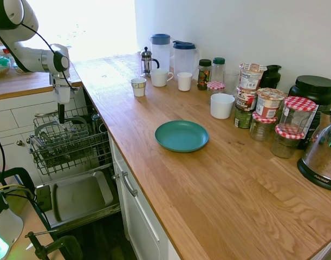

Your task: Put the fork in the dishwasher

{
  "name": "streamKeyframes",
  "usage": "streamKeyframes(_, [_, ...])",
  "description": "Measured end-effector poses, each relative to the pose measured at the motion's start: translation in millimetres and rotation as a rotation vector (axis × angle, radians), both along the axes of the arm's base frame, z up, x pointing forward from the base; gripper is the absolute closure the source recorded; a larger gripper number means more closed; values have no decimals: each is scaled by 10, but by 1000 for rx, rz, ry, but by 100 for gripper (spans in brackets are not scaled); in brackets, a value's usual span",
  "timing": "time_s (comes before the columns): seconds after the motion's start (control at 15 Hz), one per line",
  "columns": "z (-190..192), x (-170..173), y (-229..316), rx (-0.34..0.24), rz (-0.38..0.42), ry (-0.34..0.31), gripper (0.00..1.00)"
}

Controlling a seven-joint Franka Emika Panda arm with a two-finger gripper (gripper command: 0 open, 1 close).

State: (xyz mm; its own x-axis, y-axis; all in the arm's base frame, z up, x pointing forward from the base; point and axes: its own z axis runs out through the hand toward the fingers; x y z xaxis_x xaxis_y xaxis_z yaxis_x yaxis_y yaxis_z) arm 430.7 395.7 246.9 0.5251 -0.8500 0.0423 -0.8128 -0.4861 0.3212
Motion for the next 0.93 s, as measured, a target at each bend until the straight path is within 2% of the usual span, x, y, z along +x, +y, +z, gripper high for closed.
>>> streamKeyframes(0.8, [-138, 109, -27, -17, 1, 23, 100])
streamKeyframes(0.87, [-185, 135, -34, -19, 1, 28, 0])
streamKeyframes(0.93, [-227, 160, -27, -18, 3, 35, 0])
